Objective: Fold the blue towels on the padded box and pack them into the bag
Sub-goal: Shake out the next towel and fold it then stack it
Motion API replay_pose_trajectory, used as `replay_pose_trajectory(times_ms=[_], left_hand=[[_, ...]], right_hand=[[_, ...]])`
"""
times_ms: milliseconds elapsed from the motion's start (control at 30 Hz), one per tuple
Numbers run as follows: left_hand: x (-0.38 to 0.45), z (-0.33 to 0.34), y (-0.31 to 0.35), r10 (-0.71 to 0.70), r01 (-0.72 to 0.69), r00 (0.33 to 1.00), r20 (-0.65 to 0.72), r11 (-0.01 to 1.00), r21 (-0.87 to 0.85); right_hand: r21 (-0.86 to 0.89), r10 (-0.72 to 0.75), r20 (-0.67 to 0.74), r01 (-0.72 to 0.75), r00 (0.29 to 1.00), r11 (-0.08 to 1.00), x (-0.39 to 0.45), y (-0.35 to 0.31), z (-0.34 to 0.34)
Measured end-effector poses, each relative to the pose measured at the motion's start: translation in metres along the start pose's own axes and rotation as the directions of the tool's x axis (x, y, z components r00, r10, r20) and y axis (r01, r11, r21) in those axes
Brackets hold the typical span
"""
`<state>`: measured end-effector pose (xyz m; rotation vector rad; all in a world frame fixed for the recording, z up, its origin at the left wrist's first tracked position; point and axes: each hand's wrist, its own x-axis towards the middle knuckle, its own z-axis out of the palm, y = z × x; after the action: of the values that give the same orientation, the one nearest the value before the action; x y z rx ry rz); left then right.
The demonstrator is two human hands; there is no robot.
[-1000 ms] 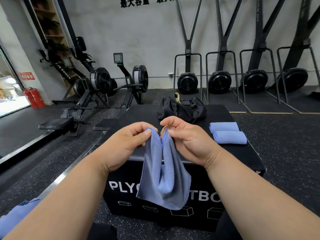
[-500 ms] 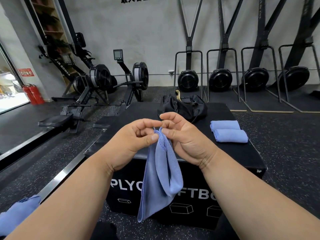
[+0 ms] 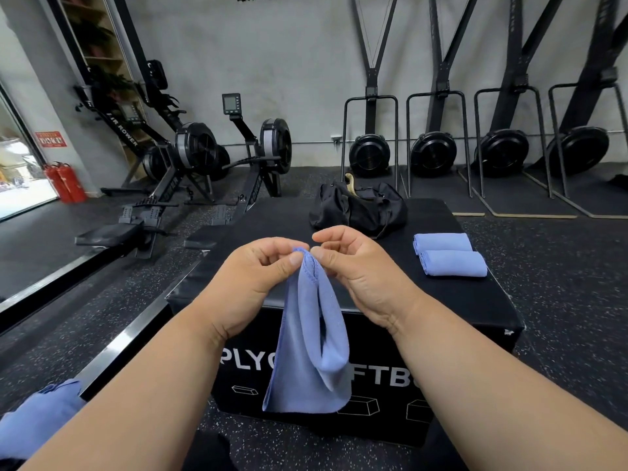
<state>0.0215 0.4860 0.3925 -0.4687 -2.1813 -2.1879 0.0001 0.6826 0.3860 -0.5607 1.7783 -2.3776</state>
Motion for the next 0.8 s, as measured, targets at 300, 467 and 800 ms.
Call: replay_pose_trajectory(times_ms=[300, 467, 800], left_hand=[[-0.003, -0.006, 0.002, 0.051, -0.022, 0.977, -0.209, 0.99, 0.136], [-0.002, -0.002, 0.0, 0.095, -0.026, 0.968, -0.233, 0.959, 0.284], [-0.012, -0.004, 0.007, 0.033, 0.007, 0.979, -0.201, 0.981, 0.196]], right_hand=[[-0.55, -0.193, 0.08, 0.205, 0.978, 0.81, -0.038, 0.002, -0.002], [-0.698, -0.129, 0.048, 0.126, 0.99, 0.705, -0.035, 0.02, -0.004], [-0.726, 0.044, 0.243, 0.152, 0.969, 0.671, -0.037, 0.011, 0.008]])
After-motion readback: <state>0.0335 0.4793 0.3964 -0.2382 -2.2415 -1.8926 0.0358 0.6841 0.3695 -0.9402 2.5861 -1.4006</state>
